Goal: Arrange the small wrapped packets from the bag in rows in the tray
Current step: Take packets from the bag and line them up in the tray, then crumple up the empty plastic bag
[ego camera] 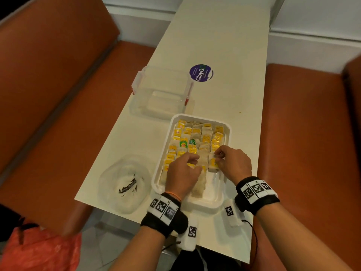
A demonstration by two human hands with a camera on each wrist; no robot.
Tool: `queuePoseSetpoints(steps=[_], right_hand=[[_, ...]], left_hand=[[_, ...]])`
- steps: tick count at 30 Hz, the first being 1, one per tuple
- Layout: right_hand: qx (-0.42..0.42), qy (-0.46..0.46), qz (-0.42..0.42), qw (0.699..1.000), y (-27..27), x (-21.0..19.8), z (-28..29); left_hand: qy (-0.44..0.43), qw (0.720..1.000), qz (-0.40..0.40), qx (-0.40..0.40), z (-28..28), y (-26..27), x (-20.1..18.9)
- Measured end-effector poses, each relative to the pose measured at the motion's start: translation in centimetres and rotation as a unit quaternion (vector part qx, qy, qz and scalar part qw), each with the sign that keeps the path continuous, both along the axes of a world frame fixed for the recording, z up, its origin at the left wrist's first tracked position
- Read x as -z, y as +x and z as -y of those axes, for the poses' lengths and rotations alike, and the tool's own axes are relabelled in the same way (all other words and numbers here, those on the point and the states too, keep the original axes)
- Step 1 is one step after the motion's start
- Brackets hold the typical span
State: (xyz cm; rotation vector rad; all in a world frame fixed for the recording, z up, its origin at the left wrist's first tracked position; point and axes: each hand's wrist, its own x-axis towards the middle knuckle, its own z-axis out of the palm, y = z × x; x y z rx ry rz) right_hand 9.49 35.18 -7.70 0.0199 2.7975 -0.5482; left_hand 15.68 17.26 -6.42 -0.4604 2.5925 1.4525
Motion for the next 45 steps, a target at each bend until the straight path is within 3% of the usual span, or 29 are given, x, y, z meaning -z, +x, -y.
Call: queuePoseSetpoints(steps=[4, 7, 10, 12, 13, 15, 18, 22, 25, 30, 32, 35, 38, 42, 45], right_hand=[[0.000, 0.003, -0.023, 1.000, 0.5, -0.7, 0.4], [-0.002, -0.036, -0.037, 0.999, 1.1, -2.4, 1.5], [-0.036, -0.107, -0.031, 0.993, 1.9, -4.2, 4.1], [-0.082, -0.143, -0.017, 0.986, 2.7, -4.8, 6.7], [-0.108, -0.154, -0.012, 0.982, 3.3, -4.9, 8.2], [-0.159, -0.173, -0.012, 0.972, 4.6, -4.8, 11.4], [-0.231, -0.189, -0.020, 0.954, 5.9, -4.5, 16.6], [-0.293, -0.095, 0.018, 0.951, 5.5, -3.4, 22.5], [-0.298, -0.024, 0.068, 0.952, 5.6, -2.7, 25.1], [-0.291, -0.040, 0.106, 0.950, 6.1, -2.2, 25.6], [-0.252, -0.084, 0.117, 0.957, 6.3, -2.5, 25.0], [-0.214, -0.121, 0.158, 0.956, 7.0, -3.7, 23.7], [-0.242, -0.143, 0.206, 0.937, 8.1, -5.9, 22.0], [-0.304, -0.219, 0.258, 0.891, 9.2, -8.2, 18.3], [-0.296, -0.231, 0.175, 0.910, 9.5, -8.5, 14.5]], left_hand=[[0.015, 0.998, -0.036, -0.055, 4.4, 2.7, -1.7], [-0.023, 0.991, -0.051, -0.124, 8.9, 5.2, -2.0], [-0.152, 0.969, -0.039, -0.193, 13.9, 7.6, -1.3], [-0.241, 0.942, 0.027, -0.231, 16.8, 8.7, -0.5], [-0.242, 0.934, 0.066, -0.255, 18.0, 9.1, 0.0], [-0.142, 0.930, 0.124, -0.316, 19.7, 9.6, 1.1], [-0.006, 0.924, 0.144, -0.354, 20.8, 10.3, 2.0], [0.014, 0.921, 0.146, -0.361, 21.0, 11.3, 2.4], [0.097, 0.904, 0.128, -0.396, 21.3, 12.4, 2.5], [0.164, 0.874, 0.100, -0.447, 21.3, 13.6, 1.3], [0.181, 0.890, 0.080, -0.411, 20.5, 13.9, 0.2], [0.170, 0.952, 0.067, -0.247, 18.5, 14.7, -1.5], [0.126, 0.981, 0.084, -0.124, 16.2, 14.7, -1.7], [0.005, 0.994, 0.009, -0.108, 13.2, 13.7, -1.5], [0.005, 0.989, 0.041, -0.144, 12.6, 13.7, -1.8]])
